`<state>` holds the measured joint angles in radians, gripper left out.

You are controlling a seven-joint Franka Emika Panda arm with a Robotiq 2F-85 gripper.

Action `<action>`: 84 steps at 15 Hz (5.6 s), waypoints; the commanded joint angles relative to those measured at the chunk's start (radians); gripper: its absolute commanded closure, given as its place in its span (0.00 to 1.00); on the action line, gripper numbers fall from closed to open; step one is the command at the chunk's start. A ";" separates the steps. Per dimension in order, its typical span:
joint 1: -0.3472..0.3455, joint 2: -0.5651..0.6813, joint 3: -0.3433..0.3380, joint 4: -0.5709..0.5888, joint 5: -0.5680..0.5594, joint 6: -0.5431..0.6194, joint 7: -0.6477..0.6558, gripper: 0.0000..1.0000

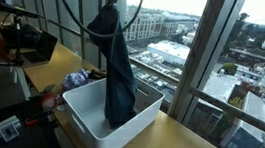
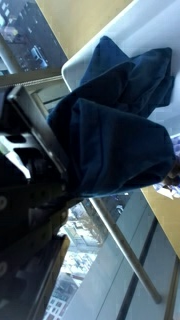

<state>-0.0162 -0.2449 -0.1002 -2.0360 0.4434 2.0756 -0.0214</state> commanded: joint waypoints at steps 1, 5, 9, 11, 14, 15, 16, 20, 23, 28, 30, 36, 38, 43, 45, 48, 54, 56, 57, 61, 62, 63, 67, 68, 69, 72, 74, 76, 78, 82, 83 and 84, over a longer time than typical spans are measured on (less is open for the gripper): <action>0.028 -0.017 0.022 -0.099 0.044 0.046 -0.054 0.98; 0.009 0.073 -0.029 -0.114 0.074 0.029 -0.159 0.98; -0.046 0.230 -0.087 -0.027 0.119 -0.012 -0.274 0.98; -0.070 0.294 -0.082 0.014 0.139 -0.016 -0.313 0.98; -0.085 0.361 -0.050 0.078 0.102 -0.039 -0.346 0.67; -0.085 0.378 -0.039 0.103 0.091 -0.048 -0.349 0.62; -0.085 0.392 -0.029 0.127 0.082 -0.056 -0.351 0.54; -0.089 0.432 0.005 0.236 0.046 -0.094 -0.341 0.26; -0.083 0.440 0.024 0.302 0.027 -0.111 -0.332 0.05; -0.047 0.435 0.075 0.283 0.001 -0.038 -0.335 0.00; -0.029 0.439 0.098 0.259 -0.018 0.007 -0.338 0.00; 0.047 0.437 0.164 0.152 -0.097 0.178 -0.296 0.00; 0.072 0.431 0.182 0.119 -0.132 0.213 -0.271 0.00; 0.137 0.431 0.220 0.039 -0.246 0.288 -0.188 0.00; 0.157 0.431 0.232 0.014 -0.286 0.306 -0.160 0.00; 0.181 0.434 0.250 -0.016 -0.327 0.322 -0.135 0.00; 0.206 0.455 0.268 -0.048 -0.390 0.354 -0.116 0.00; 0.212 0.459 0.272 -0.059 -0.401 0.357 -0.115 0.00; 0.214 0.461 0.274 -0.063 -0.407 0.358 -0.116 0.00; 0.225 0.476 0.281 -0.078 -0.431 0.373 -0.116 0.00; 0.227 0.482 0.282 -0.080 -0.440 0.375 -0.115 0.00; 0.230 0.487 0.282 -0.080 -0.448 0.378 -0.115 0.00; 0.235 0.520 0.277 -0.074 -0.482 0.396 -0.114 0.00; 0.233 0.529 0.275 -0.069 -0.490 0.401 -0.117 0.00; 0.230 0.541 0.271 -0.059 -0.500 0.407 -0.121 0.00; 0.214 0.573 0.260 -0.021 -0.513 0.410 -0.132 0.00; 0.201 0.593 0.253 0.010 -0.513 0.402 -0.138 0.00; 0.187 0.614 0.248 0.045 -0.512 0.396 -0.143 0.00; 0.176 0.639 0.244 0.085 -0.510 0.391 -0.142 0.00; 0.170 0.681 0.244 0.132 -0.511 0.394 -0.140 0.00; 0.170 0.691 0.244 0.138 -0.511 0.395 -0.141 0.00; 0.169 0.700 0.244 0.144 -0.511 0.395 -0.142 0.00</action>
<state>0.1508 0.4171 0.1472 -1.9341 -0.0496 2.4745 -0.1603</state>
